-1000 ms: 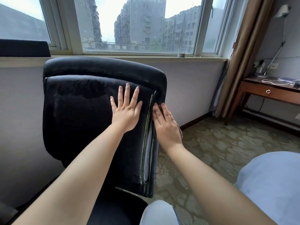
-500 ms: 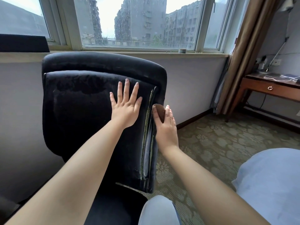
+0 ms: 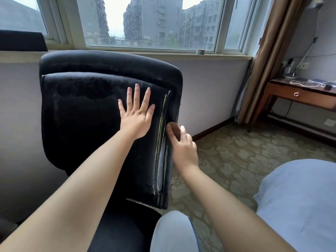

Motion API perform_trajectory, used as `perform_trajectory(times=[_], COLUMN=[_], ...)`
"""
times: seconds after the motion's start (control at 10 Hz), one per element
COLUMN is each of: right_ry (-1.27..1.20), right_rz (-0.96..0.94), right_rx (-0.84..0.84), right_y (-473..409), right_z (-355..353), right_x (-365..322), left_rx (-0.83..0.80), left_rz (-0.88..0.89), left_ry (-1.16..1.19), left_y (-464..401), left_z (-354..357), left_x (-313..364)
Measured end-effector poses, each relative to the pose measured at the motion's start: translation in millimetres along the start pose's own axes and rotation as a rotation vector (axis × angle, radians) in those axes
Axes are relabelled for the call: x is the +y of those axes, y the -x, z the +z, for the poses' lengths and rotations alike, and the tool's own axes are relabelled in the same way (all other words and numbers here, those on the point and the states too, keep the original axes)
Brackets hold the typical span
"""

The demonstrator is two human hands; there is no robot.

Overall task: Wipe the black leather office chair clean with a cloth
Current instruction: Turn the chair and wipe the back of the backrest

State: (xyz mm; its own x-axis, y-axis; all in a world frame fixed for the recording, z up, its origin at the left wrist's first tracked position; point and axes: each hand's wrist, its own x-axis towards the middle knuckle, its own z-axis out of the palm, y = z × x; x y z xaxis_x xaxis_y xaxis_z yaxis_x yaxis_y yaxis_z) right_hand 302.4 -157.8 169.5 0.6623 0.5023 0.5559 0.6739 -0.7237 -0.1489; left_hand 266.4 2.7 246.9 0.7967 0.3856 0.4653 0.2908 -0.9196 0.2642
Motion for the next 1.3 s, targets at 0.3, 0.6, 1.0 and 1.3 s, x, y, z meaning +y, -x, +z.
perform_trajectory(times=[0.3,0.6,1.0,1.3], right_ry=[0.025,-0.204,-0.272,-0.073], right_rz=[0.016,0.066,-0.052,-0.043], right_rx=[0.023,-0.159,0.287,0.200], right_y=[9,16,-23,-70], right_z=[1,-3,-30,-65], right_x=[-2,-9,-22,-33], left_rx=[0.004,-0.001,-0.040,-0.075], left_rz=[-0.007,-0.016,-0.024,-0.004], left_ry=[0.003,0.008,-0.002,-0.015], left_y=[2,2,4,3], left_z=[1,1,-3,-9], left_x=[0,1,1,-4])
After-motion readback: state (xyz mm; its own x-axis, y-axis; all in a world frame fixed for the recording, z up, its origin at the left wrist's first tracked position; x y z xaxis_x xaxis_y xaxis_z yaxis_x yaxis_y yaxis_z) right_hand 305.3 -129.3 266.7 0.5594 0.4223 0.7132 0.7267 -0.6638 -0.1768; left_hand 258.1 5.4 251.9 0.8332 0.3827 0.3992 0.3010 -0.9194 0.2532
